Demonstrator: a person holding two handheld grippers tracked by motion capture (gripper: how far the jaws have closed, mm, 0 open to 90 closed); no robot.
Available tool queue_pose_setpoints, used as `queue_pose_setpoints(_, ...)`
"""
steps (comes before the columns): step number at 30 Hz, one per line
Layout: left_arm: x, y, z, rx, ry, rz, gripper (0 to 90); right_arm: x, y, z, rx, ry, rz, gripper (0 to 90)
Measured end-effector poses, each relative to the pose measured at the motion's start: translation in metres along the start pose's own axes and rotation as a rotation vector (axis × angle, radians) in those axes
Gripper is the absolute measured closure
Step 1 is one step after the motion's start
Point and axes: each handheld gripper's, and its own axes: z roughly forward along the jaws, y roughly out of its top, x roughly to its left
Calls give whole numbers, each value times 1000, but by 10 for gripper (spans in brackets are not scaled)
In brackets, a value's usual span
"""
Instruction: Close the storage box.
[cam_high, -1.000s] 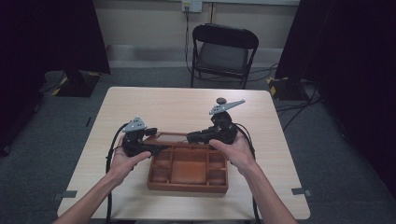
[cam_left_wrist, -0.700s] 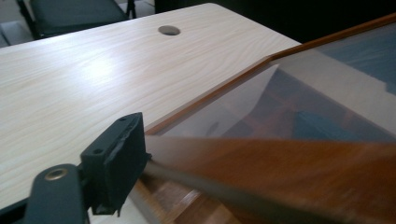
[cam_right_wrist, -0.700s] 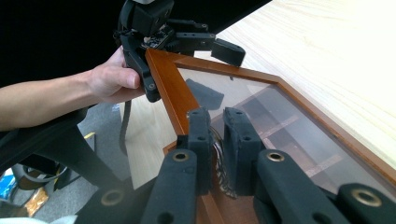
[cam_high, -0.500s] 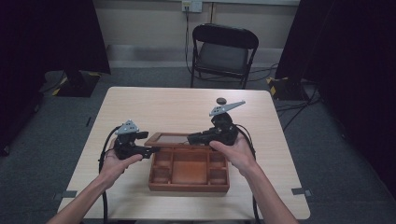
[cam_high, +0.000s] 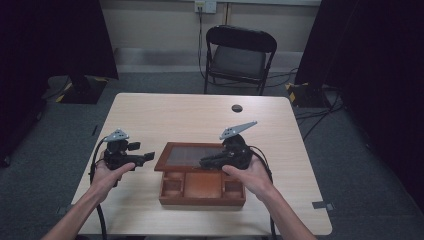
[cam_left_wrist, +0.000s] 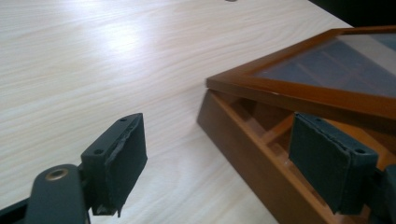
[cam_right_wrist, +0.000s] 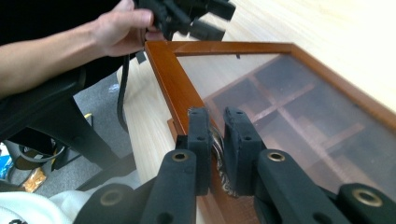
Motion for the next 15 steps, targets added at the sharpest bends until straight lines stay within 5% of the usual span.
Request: queue_pose_setpoints(15, 0, -3, 0, 17, 15, 9, 193, 7, -31, 18, 54, -2, -25, 817)
